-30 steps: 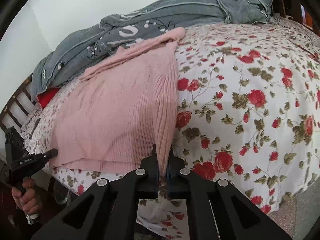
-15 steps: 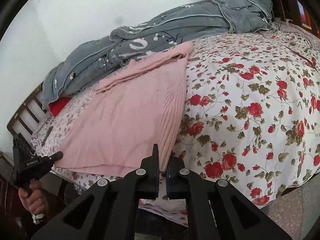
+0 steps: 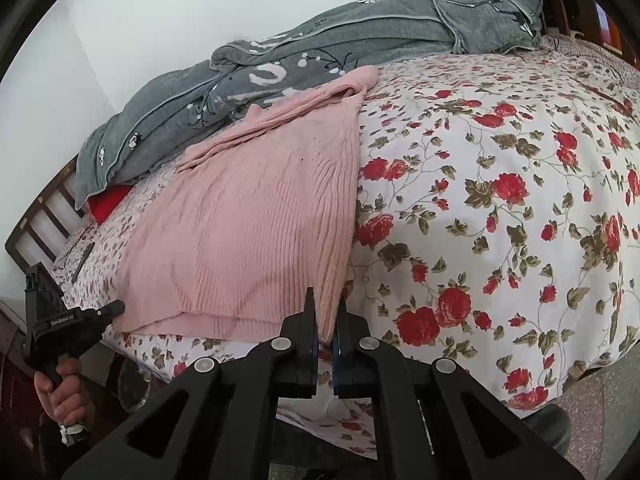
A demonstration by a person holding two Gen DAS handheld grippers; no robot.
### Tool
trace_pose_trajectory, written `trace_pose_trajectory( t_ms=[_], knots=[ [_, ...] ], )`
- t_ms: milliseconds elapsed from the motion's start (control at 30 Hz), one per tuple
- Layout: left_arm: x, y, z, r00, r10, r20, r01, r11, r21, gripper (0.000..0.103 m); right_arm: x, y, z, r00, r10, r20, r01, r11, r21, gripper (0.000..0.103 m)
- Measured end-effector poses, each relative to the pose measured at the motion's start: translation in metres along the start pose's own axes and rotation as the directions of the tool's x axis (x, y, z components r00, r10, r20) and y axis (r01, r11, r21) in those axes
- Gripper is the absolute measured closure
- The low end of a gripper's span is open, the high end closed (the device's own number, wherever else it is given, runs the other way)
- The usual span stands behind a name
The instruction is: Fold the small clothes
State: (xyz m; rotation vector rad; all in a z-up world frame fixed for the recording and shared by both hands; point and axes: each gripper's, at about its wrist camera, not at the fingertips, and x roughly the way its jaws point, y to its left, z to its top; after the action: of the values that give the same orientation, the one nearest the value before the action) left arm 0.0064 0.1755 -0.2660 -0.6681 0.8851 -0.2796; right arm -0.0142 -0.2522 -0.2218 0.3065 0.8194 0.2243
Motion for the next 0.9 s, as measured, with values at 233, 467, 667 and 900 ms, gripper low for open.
trace_pose_trajectory(
  t_ms=[233,467,667,900],
  knots=[
    [0.000,0.001,-0.007,1.000,-0.013,0.012,0.013,0.999,0.034,0.094,0.012,-0.001,-0.010,1.000,0.017,-0.024,-0.017,1.000,-0.004,0.094],
    [0.003,-0.010,-0.004,0.999,0.048,0.002,-0.048,0.997,0.066,0.095,0.012,0.002,-0.006,1.000,0.026,-0.015,-0.026,1.000,-0.010,0.099],
    [-0.012,-0.027,0.002,0.998,0.061,0.007,-0.061,0.993,0.102,0.096,-0.012,0.013,0.006,0.997,0.071,0.033,-0.070,0.997,-0.024,0.099],
    [-0.044,-0.045,0.028,0.998,-0.006,0.062,0.002,0.998,0.065,0.096,-0.049,0.023,0.038,0.982,0.152,0.113,-0.153,0.988,0.006,0.099]
  ],
)
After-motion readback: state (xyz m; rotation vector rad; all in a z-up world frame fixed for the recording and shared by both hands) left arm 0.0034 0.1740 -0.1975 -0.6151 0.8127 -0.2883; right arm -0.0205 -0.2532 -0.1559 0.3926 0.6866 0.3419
